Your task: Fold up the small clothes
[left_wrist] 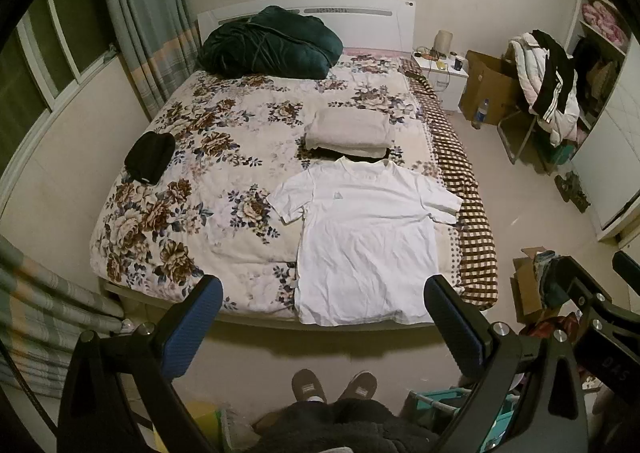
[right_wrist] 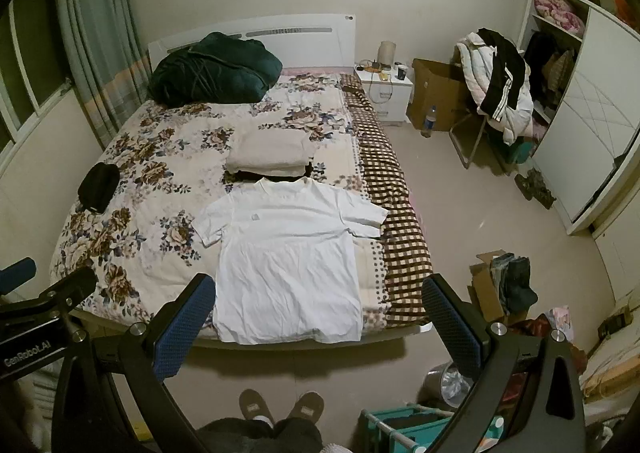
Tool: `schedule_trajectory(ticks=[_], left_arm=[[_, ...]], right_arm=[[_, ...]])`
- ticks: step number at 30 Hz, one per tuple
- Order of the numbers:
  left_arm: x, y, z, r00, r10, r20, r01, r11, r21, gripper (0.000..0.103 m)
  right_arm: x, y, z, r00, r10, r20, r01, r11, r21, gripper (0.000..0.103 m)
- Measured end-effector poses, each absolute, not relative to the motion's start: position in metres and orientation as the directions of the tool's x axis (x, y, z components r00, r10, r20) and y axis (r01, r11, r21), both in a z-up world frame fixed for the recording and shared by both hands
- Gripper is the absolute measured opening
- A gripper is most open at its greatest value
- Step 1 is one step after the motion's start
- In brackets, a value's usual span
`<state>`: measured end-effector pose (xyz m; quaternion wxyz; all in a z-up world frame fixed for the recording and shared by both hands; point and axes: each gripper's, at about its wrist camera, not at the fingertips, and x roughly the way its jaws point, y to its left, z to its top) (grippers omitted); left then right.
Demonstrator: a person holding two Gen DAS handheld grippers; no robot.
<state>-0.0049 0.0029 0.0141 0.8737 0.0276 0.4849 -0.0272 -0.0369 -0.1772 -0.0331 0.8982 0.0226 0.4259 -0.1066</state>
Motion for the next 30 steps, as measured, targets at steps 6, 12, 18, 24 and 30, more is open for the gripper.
schedule_trajectory(ticks=[6,12,18,24,30], left_arm=[[0.004,-0.009,0.024,0.533,-0.019,-0.846,0.068,0.998,0.02,0.103],[0.003,-0.009,0.025,0.533,-0.021,-0.846,0.071,0.997,0.02,0.103],[0.003,-0.008,0.026,0.538,-0.022,-0.843,0.07,0.997,0.019,0.103],[0.005,-0.007,0.026,0.539,-0.021,-0.842,0.068,0.998,0.019,0.103],[0.007,-0.005,0.028,0.543,-0.021,-0.84,0.068,0.998,0.018,0.103]], right_arm=[[-0.033,-0.172,-0.026,0.617,-0.171,-0.768,0.209,0.977,-0.05,0.103],[-0.029,-0.167,-0.019,0.618,-0.171,-0.767,0.208,0.977,-0.05,0.103],[-0.031,-0.166,-0.02,0.621,-0.172,-0.765,0.209,0.977,-0.05,0.103],[-0.03,-0.166,-0.017,0.624,-0.168,-0.763,0.207,0.977,-0.046,0.103],[-0.027,-0.161,-0.01,0.626,-0.166,-0.762,0.206,0.978,-0.043,0.103]])
